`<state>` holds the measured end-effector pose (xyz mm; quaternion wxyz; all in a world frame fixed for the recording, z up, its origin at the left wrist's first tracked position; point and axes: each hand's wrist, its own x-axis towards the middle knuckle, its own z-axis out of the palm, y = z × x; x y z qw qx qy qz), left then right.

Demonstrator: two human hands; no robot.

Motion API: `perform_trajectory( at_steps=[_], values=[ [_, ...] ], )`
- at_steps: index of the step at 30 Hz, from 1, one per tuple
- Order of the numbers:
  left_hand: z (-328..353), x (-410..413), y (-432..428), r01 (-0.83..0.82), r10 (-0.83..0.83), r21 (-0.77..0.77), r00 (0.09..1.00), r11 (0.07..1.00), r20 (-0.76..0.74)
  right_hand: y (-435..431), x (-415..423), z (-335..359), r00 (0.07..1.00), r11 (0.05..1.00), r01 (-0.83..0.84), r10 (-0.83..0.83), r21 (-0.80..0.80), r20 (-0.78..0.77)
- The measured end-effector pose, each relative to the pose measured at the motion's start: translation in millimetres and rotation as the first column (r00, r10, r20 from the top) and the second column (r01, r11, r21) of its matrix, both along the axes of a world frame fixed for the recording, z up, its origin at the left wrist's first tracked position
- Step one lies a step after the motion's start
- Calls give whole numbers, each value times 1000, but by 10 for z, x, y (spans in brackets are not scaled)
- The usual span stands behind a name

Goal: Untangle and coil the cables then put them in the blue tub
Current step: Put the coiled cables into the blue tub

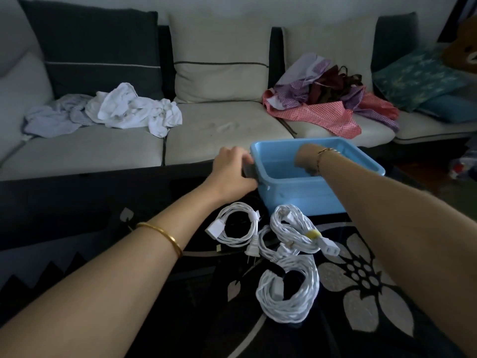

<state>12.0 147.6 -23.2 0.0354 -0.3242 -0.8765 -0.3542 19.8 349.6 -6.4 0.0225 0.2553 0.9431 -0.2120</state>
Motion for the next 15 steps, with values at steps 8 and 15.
perform_trajectory(
  at_steps=[8, 15],
  values=[
    [-493, 146, -129, 42, -44, -388, 999, 921, 4, -225, 1198, -137, 999, 968, 6, 5, -252, 42],
    [-361, 211, -186, 13, -155, -458, 949, 889, -275, -248, 1098, -771, 997, 998, -61, 61, 1, 54]
  ],
)
